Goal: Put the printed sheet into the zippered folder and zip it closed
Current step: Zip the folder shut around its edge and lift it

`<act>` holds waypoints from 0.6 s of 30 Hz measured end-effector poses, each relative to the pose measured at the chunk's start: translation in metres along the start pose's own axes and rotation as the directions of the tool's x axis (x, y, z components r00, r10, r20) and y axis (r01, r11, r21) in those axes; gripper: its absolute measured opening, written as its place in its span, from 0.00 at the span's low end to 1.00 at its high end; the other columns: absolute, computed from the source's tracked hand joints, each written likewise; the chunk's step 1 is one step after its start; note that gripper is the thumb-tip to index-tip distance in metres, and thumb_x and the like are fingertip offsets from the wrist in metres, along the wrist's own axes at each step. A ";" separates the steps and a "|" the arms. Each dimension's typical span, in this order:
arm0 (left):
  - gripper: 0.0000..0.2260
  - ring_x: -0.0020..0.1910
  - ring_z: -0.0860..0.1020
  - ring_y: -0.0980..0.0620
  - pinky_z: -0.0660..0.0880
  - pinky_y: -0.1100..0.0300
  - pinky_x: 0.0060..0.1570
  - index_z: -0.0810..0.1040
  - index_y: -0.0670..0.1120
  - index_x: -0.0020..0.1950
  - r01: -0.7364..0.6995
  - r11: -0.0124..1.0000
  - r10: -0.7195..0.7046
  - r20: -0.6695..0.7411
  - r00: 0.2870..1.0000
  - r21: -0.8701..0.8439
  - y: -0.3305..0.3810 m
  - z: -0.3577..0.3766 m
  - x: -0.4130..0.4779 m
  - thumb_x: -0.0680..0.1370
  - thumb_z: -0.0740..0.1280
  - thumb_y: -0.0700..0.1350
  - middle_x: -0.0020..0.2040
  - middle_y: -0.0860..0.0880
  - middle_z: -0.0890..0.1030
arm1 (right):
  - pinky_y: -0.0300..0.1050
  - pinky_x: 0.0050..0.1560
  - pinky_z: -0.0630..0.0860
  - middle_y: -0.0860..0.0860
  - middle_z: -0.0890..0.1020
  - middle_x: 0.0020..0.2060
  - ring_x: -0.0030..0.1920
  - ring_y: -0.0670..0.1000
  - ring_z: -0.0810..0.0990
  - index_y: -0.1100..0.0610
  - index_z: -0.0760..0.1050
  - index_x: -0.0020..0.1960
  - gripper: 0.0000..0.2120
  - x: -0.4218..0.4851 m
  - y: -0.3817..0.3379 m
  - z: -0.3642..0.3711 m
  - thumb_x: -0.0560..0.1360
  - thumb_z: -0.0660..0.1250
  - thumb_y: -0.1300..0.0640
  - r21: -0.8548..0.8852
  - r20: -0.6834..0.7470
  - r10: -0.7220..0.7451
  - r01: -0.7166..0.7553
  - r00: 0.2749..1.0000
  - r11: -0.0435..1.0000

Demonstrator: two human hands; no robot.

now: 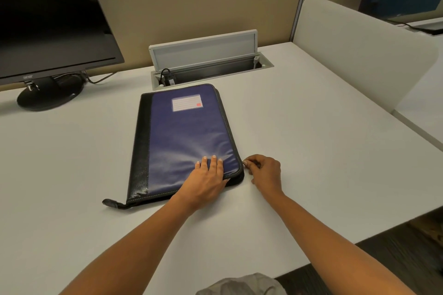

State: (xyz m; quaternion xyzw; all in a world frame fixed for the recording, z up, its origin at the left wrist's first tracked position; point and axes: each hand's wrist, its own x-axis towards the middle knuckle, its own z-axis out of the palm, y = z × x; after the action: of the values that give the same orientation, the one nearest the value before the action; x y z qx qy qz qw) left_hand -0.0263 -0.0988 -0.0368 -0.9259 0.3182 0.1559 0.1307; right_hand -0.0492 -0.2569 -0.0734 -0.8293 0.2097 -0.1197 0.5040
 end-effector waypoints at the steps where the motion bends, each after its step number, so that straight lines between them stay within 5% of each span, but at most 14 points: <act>1: 0.27 0.74 0.51 0.34 0.52 0.45 0.73 0.44 0.36 0.75 0.003 1.000 -0.003 0.003 1.000 -0.001 0.000 -0.001 0.000 0.82 0.44 0.53 0.76 0.35 0.49 | 0.53 0.43 0.80 0.47 0.78 0.29 0.35 0.51 0.77 0.60 0.81 0.42 0.04 0.000 -0.001 0.001 0.72 0.68 0.61 -0.008 -0.005 0.000 0.000 1.000 1.000; 5: 0.28 0.75 0.50 0.36 0.52 0.46 0.73 0.44 0.37 0.75 0.024 0.999 -0.024 0.011 1.000 -0.027 0.000 -0.002 -0.001 0.82 0.45 0.53 0.76 0.37 0.49 | 0.50 0.49 0.79 0.55 0.84 0.40 0.42 0.54 0.80 0.59 0.81 0.44 0.05 0.002 -0.005 0.000 0.73 0.68 0.59 -0.075 0.013 0.015 -0.014 1.000 0.997; 10: 0.29 0.75 0.55 0.39 0.60 0.48 0.70 0.50 0.40 0.75 0.081 0.993 -0.085 -0.042 0.995 -0.080 0.004 -0.010 -0.002 0.80 0.51 0.56 0.76 0.40 0.54 | 0.48 0.44 0.78 0.46 0.78 0.33 0.38 0.50 0.76 0.59 0.81 0.43 0.04 0.001 -0.002 -0.005 0.72 0.68 0.59 -0.062 0.091 0.025 -0.019 0.996 0.998; 14: 0.29 0.72 0.61 0.39 0.70 0.48 0.60 0.59 0.41 0.72 0.136 0.985 -0.146 -0.094 0.985 -0.105 0.010 -0.016 0.000 0.79 0.53 0.60 0.74 0.41 0.61 | 0.43 0.44 0.75 0.51 0.80 0.36 0.39 0.49 0.77 0.59 0.82 0.44 0.04 -0.005 -0.002 -0.005 0.72 0.68 0.59 -0.078 0.088 0.022 -0.016 0.996 0.997; 18: 0.32 0.74 0.56 0.37 0.67 0.46 0.65 0.54 0.42 0.74 0.171 0.968 -0.190 -0.090 0.978 -0.186 0.016 -0.014 0.005 0.78 0.53 0.62 0.76 0.42 0.55 | 0.44 0.48 0.76 0.55 0.85 0.41 0.41 0.50 0.79 0.59 0.82 0.45 0.05 -0.011 -0.003 -0.005 0.73 0.67 0.60 -0.087 0.078 0.013 -0.006 0.997 0.996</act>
State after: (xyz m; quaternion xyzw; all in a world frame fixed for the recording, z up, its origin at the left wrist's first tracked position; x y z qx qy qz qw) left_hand -0.0301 -0.1182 -0.0281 -0.9660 0.2240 0.1214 0.0443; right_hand -0.0600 -0.2548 -0.0680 -0.8534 0.1987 -0.0757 0.4760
